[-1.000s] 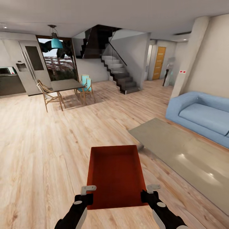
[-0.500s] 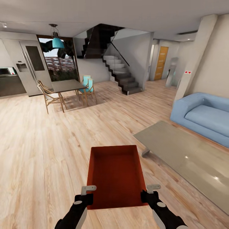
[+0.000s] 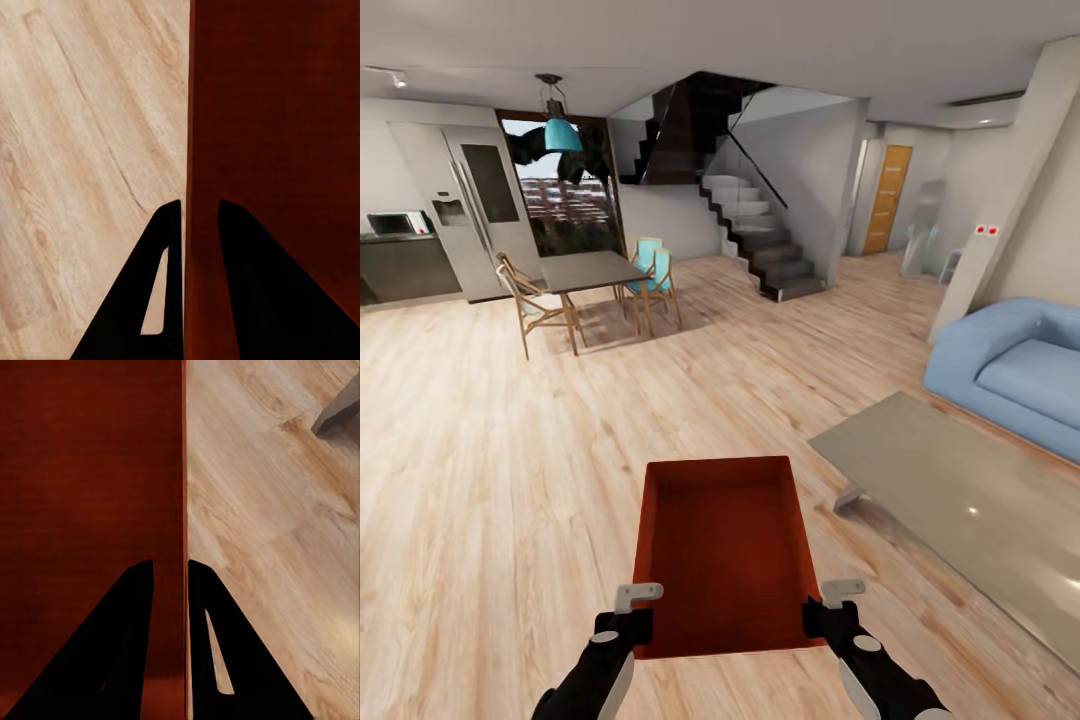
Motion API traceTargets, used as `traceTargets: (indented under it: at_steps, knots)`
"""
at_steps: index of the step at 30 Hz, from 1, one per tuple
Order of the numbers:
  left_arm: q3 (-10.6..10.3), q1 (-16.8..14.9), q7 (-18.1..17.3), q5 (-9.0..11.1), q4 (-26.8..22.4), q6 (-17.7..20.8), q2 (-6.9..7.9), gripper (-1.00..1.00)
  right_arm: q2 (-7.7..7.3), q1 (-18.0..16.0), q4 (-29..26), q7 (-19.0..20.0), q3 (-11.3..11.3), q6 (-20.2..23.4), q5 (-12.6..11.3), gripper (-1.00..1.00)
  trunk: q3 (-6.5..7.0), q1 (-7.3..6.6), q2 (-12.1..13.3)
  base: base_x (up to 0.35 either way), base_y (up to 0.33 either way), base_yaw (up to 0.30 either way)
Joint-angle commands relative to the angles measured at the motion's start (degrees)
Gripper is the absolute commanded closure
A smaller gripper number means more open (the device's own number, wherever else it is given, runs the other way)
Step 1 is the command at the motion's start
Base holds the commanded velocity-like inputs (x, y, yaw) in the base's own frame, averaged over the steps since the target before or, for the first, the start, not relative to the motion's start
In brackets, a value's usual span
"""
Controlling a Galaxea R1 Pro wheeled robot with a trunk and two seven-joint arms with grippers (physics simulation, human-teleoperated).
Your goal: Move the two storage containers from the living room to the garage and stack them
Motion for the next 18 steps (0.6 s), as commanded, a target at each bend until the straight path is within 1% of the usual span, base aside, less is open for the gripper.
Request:
traceTargets:
  at_steps: [1, 14, 16, 18]
  knots:
    - [-0.17, -0.02, 0.12, -0.97, -0.21, 0.37, -0.06, 1.0, -0.41, -0.09, 0.2, -0.05, 0.38, -0.24, -0.81, 1.0, -0.11, 0.06, -0.12, 0.265, 0.21, 0.065]
    - [-0.17, -0.01, 0.13, -1.04, -0.21, 0.37, -0.06, 1.0, -0.41, -0.09, 0.2, -0.05, 0.38, -0.24, -0.81, 1.0, -0.11, 0.06, -0.12, 0.265, 0.208, 0.005]
    - [-0.17, 0.0, 0.13, -1.04, -0.22, 0.38, -0.06, 1.0, -0.41, -0.09, 0.2, -0.05, 0.38, -0.24, -0.81, 1.0, -0.11, 0.06, -0.12, 0.265, 0.207, -0.079]
    - [-0.17, -0.01, 0.12, -1.04, -0.22, 0.39, -0.06, 1.0, -0.41, -0.09, 0.2, -0.05, 0.38, -0.24, -0.81, 1.0, -0.11, 0.06, -0.12, 0.265, 0.207, -0.206]
